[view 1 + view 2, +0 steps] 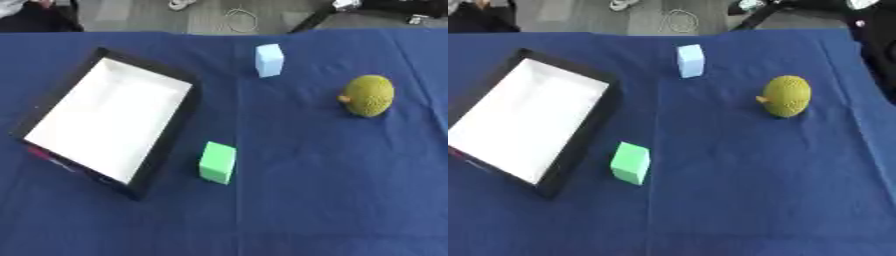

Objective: Pick up objects on the table and place them in the box.

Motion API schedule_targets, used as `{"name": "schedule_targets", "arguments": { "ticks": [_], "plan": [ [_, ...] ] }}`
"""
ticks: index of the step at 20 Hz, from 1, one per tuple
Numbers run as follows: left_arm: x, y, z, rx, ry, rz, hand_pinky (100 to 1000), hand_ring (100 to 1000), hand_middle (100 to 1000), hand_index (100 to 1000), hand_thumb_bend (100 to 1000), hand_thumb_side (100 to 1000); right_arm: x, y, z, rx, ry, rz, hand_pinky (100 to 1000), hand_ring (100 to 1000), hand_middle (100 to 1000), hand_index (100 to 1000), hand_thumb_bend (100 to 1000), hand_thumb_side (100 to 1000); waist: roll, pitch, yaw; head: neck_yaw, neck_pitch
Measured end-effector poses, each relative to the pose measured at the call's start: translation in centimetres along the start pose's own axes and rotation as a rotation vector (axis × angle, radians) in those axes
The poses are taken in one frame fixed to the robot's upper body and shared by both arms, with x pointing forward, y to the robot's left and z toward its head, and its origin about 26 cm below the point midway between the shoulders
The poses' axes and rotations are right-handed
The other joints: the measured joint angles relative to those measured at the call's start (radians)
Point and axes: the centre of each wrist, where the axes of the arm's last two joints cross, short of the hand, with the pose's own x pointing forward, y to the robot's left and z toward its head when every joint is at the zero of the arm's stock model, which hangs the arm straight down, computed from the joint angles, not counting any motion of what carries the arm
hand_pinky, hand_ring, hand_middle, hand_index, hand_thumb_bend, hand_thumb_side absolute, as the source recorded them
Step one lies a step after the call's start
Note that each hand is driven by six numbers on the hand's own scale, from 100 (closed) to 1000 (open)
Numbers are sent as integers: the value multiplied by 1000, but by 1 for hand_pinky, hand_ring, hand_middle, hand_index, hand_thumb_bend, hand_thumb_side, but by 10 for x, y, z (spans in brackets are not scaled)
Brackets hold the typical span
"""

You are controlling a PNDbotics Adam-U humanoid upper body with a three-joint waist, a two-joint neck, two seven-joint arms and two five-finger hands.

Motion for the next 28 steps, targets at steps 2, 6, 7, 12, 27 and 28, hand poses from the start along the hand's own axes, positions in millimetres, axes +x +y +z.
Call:
{"name": "schedule_targets", "arguments": {
  "ticks": [2, 6, 7, 12, 27, 28],
  "plan": [
    [0, 0, 0, 0, 2, 3, 657, 809, 872, 910, 664, 611, 1, 0, -7, 43, 22, 20, 964, 997, 918, 905, 553, 171, 0, 0, 0, -3, 0],
    [0, -1, 0, 0, 3, 3, 656, 808, 870, 908, 663, 608, -5, 8, -22, 80, 39, -33, 967, 993, 920, 904, 551, 111, 0, 0, 1, -6, 0],
    [-1, -1, 0, 1, 5, 3, 655, 807, 870, 906, 664, 605, -6, 11, -25, 86, 38, -49, 966, 991, 919, 905, 547, 121, 0, 0, 2, -6, 0],
    [-2, -2, 0, 3, 10, 9, 654, 807, 870, 905, 663, 604, -7, 22, -38, 113, 24, -88, 963, 984, 910, 895, 544, 142, 0, 0, 5, -13, -4],
    [-1, -6, 1, 8, 12, 34, 651, 808, 870, 903, 659, 603, 6, 36, -62, 143, -28, -110, 957, 969, 903, 898, 528, 178, 0, 14, 23, -30, -29],
    [0, -6, 1, 9, 11, 35, 651, 808, 871, 903, 659, 603, 6, 36, -62, 144, -29, -111, 956, 966, 901, 898, 520, 186, 0, 15, 25, -30, -31]
  ]
}}
